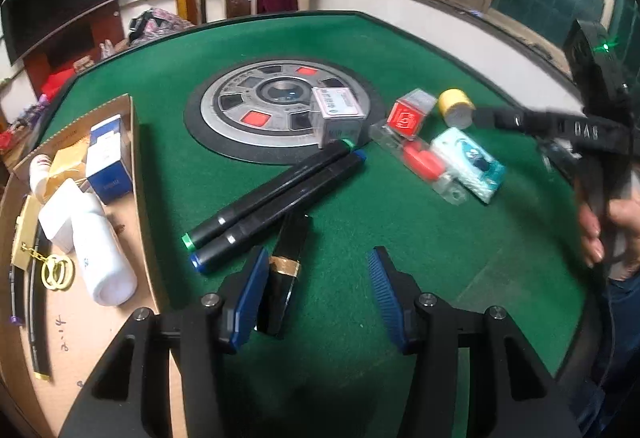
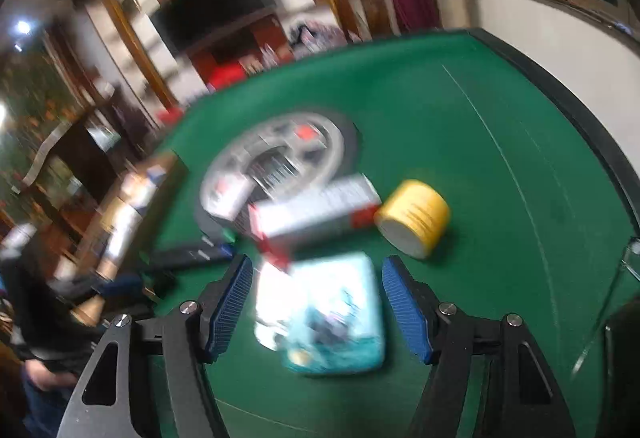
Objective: Organize objects
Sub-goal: 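Grasp the black gold-banded lipstick with the left tool while the right grasps the blue cartoon packet, then carry lipstick and cartoon packet into the cardboard tray and open both tools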
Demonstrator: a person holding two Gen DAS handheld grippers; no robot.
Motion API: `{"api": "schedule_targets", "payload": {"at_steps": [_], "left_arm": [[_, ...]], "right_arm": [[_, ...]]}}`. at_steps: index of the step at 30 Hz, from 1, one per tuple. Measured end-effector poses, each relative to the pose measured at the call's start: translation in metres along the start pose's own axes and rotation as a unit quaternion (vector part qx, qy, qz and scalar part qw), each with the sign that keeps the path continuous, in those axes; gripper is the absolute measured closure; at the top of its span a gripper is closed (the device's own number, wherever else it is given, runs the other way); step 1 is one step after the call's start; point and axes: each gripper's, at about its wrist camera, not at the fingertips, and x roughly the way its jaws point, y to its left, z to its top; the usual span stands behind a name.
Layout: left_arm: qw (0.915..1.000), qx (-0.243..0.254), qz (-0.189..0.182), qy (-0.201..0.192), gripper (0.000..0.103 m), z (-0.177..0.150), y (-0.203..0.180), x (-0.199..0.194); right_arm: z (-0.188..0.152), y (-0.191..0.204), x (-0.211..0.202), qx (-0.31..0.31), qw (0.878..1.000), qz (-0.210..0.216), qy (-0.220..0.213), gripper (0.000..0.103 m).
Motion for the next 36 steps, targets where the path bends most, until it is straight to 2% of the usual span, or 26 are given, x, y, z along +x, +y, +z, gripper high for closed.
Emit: {"api": "schedule_targets", "payload": {"at_steps": [3,6,9,13,15,16,17,18,19,21,23,25,29,36], "left_arm": [[1.0000,-0.005,0.001,0.005,0.052,0.001,0.000,0.004],[0.9999,0.010,0.000,0.008,0.052,0.000,-0.004,0.003],[0.9998,0.011,0.005,0.014,0.052,-0.001,-0.003,0.007],[0.9993,0.015,0.030,0.017,0.051,-0.002,-0.003,0.010],[0.9989,0.021,0.038,0.017,0.047,-0.002,-0.006,0.013],[0.9983,0.029,0.047,0.018,0.046,-0.003,-0.009,0.015],[0.9974,0.040,0.057,0.020,0.045,-0.004,-0.013,0.017],[0.9976,0.040,0.055,0.016,0.046,-0.004,-0.014,0.017],[0.9981,0.034,0.048,0.018,0.049,-0.004,-0.014,0.018],[0.9987,0.037,0.029,0.018,0.072,-0.005,-0.017,0.017],[0.9983,0.050,0.024,0.014,0.084,-0.006,-0.024,0.016],[0.9979,0.057,0.028,0.012,0.085,-0.006,-0.028,0.017],[0.9992,0.037,0.009,0.014,0.086,-0.005,-0.020,0.016],[0.9995,0.030,0.006,0.013,0.086,-0.006,-0.020,0.017]], "right_arm": [[-0.005,0.006,0.006,-0.021,1.000,-0.011,0.020,0.025],[-0.010,0.011,0.012,-0.042,0.998,-0.028,0.037,0.019],[-0.017,0.018,0.022,-0.065,0.995,-0.037,0.058,0.019],[-0.023,0.019,0.030,-0.084,0.991,-0.068,0.075,0.019],[-0.026,0.020,0.032,-0.093,0.990,-0.078,0.071,0.019],[-0.027,0.020,0.031,-0.097,0.990,-0.080,0.066,0.023],[-0.028,0.019,0.031,-0.100,0.989,-0.085,0.063,0.038],[-0.028,0.021,0.031,-0.106,0.988,-0.098,0.058,0.046],[-0.028,0.019,0.030,-0.107,0.987,-0.107,0.055,0.049],[-0.027,0.016,0.028,-0.097,0.989,-0.099,0.054,0.049],[-0.027,0.013,0.027,-0.091,0.990,-0.094,0.053,0.051],[-0.026,0.011,0.024,-0.084,0.991,-0.088,0.049,0.051],[-0.024,0.009,0.021,-0.075,0.993,-0.085,0.041,0.051],[-0.021,0.014,0.021,-0.073,0.994,-0.079,0.034,0.051]]}}
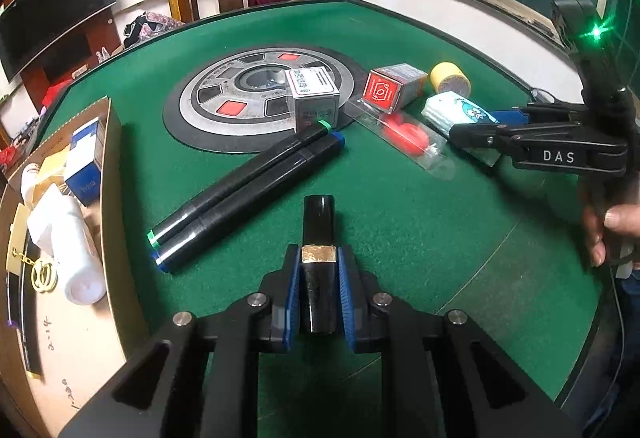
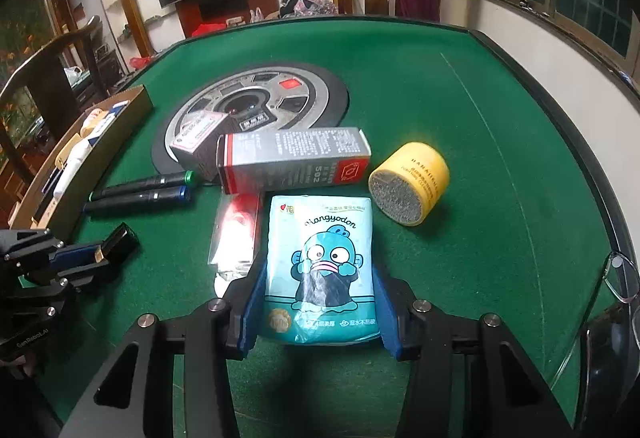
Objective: Organize objects
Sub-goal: 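Carry lipstick and cartoon packet into the cardboard tray and open both tools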
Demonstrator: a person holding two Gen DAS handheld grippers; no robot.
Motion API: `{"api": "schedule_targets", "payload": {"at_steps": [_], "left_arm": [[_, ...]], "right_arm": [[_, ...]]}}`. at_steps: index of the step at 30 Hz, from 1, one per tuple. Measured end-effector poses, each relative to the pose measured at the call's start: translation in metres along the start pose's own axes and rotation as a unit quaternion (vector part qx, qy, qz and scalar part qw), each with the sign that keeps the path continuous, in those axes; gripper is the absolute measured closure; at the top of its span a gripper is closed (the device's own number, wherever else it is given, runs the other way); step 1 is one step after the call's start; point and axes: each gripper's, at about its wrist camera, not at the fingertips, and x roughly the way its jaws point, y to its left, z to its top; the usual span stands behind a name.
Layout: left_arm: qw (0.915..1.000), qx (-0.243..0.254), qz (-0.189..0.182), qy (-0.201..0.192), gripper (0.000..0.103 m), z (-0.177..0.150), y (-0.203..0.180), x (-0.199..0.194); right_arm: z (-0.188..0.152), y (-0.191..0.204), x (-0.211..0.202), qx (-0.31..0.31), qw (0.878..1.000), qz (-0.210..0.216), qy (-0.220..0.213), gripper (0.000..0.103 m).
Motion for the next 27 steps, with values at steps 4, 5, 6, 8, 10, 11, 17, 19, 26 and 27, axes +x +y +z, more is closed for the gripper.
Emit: {"api": "schedule_targets", "payload": {"at_steps": [4,5,6,8,10,11,17,19,26,27], "left_arm": [[0.9994,-0.021,-0.027,-0.004,0.086,0.000,0.007,-0.002],[0.9990,-0.026,-0.034,-0.009,0.086,0.001,0.008,-0.004],[0.9986,-0.031,-0.040,-0.013,0.086,0.002,0.009,-0.006],[0.9977,-0.039,-0.050,-0.025,0.086,0.003,0.012,-0.011],[0.9970,-0.042,-0.055,-0.035,0.086,0.005,0.013,-0.016],[0.9968,-0.043,-0.056,-0.037,0.086,0.005,0.013,-0.017],[0.9949,-0.056,-0.067,-0.050,0.086,0.007,0.018,-0.025],[0.9942,-0.060,-0.071,-0.055,0.086,0.008,0.020,-0.028],[0.9906,-0.077,-0.081,-0.078,0.086,0.007,0.031,-0.043],[0.9900,-0.079,-0.083,-0.082,0.086,0.007,0.033,-0.046]], "right_arm": [[0.002,-0.004,-0.006,0.012,1.000,0.007,-0.014,0.051],[0.003,-0.005,-0.009,0.015,1.000,0.013,-0.018,0.051],[0.003,-0.004,-0.010,0.016,1.000,0.015,-0.020,0.051],[0.005,-0.003,-0.012,0.018,0.999,0.021,-0.026,0.051],[0.005,-0.002,-0.015,0.022,0.999,0.032,-0.031,0.051],[0.005,-0.001,-0.016,0.024,0.998,0.036,-0.034,0.051],[0.006,0.012,-0.022,0.029,0.997,0.050,-0.054,0.051],[0.006,0.020,-0.026,0.024,0.996,0.054,-0.061,0.051],[0.007,0.050,-0.024,0.015,0.995,0.082,-0.062,0.051],[0.008,0.055,-0.023,0.013,0.994,0.085,-0.062,0.051]]}}
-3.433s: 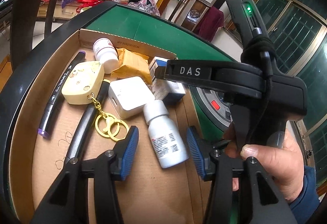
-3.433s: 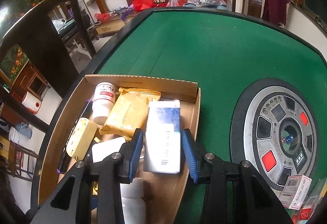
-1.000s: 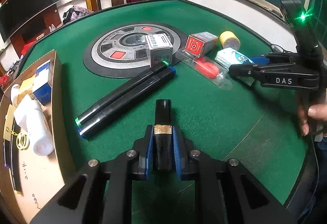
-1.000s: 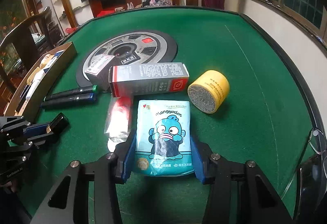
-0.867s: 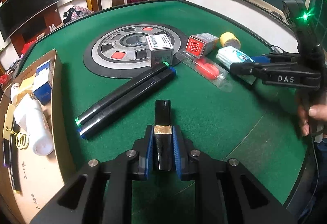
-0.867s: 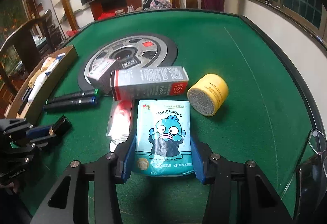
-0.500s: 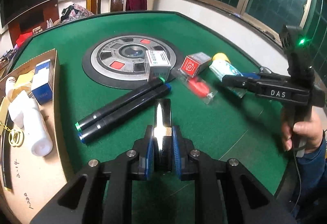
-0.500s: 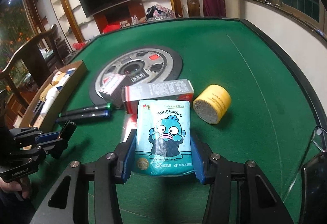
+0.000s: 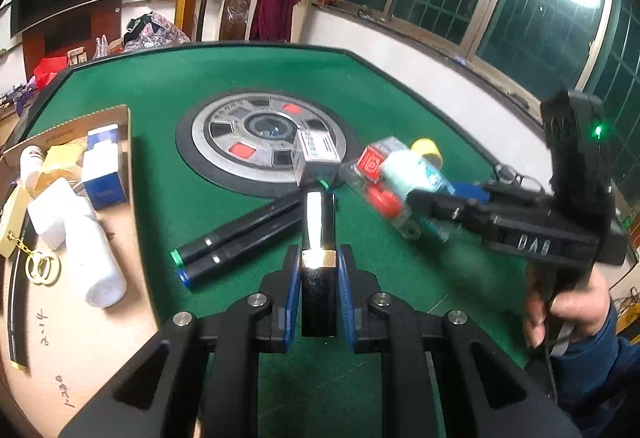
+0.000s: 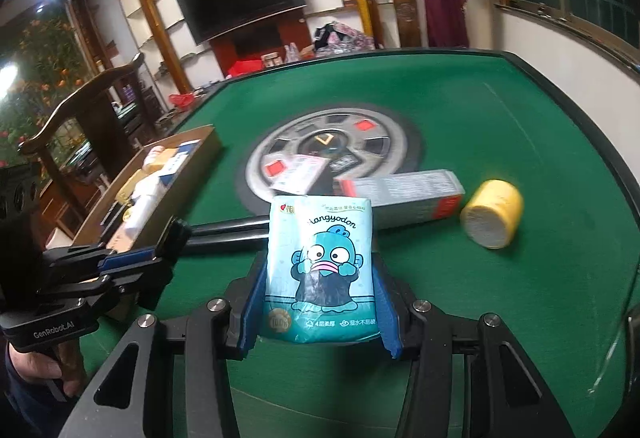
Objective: Organize objects
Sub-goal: 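Carry lipstick and cartoon packet into the cardboard tray and open both tools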
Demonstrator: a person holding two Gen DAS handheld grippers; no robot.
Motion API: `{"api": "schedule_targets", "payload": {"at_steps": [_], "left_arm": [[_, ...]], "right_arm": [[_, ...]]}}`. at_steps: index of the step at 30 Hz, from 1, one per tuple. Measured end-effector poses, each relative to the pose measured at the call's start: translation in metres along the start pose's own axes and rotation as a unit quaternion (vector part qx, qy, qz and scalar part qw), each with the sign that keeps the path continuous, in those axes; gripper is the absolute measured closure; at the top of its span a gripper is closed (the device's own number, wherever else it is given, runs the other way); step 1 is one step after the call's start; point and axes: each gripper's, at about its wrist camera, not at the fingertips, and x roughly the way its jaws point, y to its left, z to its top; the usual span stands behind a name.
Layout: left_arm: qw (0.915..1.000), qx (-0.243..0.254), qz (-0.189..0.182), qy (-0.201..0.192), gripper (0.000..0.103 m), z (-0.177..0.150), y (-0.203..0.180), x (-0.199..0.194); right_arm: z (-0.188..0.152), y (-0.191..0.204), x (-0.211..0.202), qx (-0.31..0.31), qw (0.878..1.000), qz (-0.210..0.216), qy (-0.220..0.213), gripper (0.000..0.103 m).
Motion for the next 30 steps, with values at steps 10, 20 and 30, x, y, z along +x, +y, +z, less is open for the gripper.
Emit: {"api": "schedule_targets", "payload": {"at_steps": [10,20,30], "left_arm": [[0.9970,-0.048,-0.028,-0.053,0.086,0.005,0.026,-0.041],[0.9904,-0.103,0.009,-0.091,0.085,-0.008,0.084,-0.100],[0.9844,-0.156,0.057,-0.056,0.085,-0.036,0.143,-0.106]], "right_arm": [[0.005,0.063,0.010,-0.042,0.999,0.025,0.006,0.051],[0.016,0.137,0.019,-0.105,0.993,0.052,0.009,0.050],[0.003,0.197,0.054,-0.142,0.984,0.091,0.053,0.050]]}}
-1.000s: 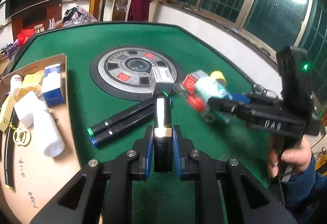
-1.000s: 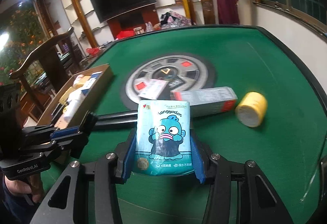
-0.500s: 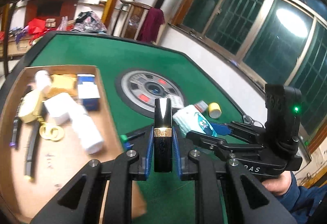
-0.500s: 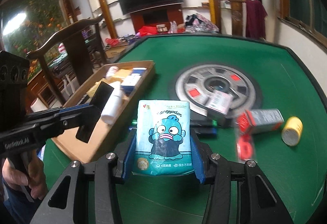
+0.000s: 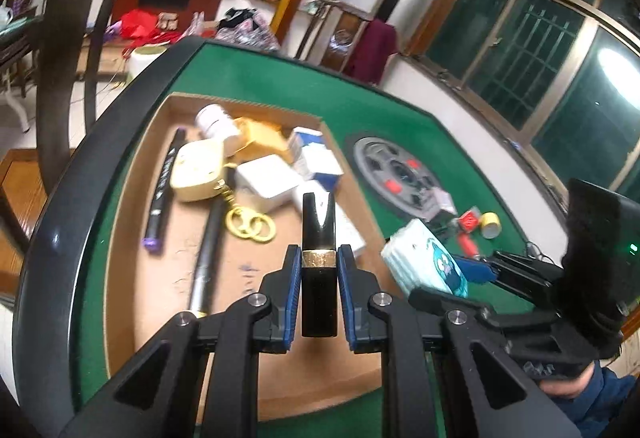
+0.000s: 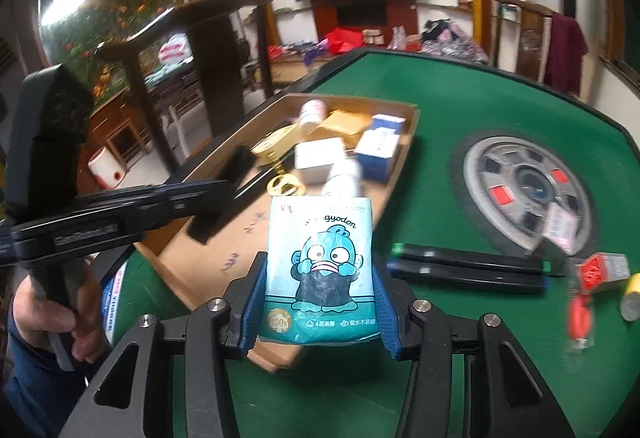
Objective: Organize objects
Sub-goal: 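Carry lipstick and cartoon packet into the cardboard tray and open both tools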
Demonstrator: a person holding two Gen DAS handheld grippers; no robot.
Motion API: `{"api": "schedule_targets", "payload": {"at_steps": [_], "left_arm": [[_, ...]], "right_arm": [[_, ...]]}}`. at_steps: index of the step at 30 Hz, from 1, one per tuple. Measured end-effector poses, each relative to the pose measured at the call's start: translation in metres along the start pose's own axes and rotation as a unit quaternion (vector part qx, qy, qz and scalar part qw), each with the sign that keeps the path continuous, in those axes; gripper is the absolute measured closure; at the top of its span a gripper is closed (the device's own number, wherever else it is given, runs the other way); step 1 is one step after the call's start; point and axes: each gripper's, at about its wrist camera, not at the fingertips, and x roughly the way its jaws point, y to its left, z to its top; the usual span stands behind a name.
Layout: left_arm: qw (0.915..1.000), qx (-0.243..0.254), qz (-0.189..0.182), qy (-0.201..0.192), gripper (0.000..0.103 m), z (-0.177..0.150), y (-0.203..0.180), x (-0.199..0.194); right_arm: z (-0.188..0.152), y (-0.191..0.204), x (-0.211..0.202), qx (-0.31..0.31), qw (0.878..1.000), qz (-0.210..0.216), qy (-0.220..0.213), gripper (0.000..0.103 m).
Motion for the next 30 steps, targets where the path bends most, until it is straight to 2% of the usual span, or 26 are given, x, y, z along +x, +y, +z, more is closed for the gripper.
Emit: {"api": "schedule_targets", "payload": {"at_steps": [7,14,25,30], "left_arm": [[0.9995,-0.009,0.014,0.025,0.085,0.000,0.012,0.018],[0.9983,-0.008,0.030,0.050,0.086,0.006,0.016,0.031],[0.9959,-0.025,0.036,0.080,0.088,0.016,0.018,0.053],[0.9962,-0.036,0.031,0.074,0.088,0.015,0.021,0.052]], "right_arm": [[-0.002,0.013,0.031,0.001,0.999,0.024,0.041,0.050],[0.004,0.015,0.050,-0.003,0.998,0.023,0.061,0.050],[0.006,0.027,0.067,-0.043,0.996,-0.040,0.061,0.050],[0.004,0.032,0.071,-0.064,0.994,-0.066,0.057,0.048]]}}
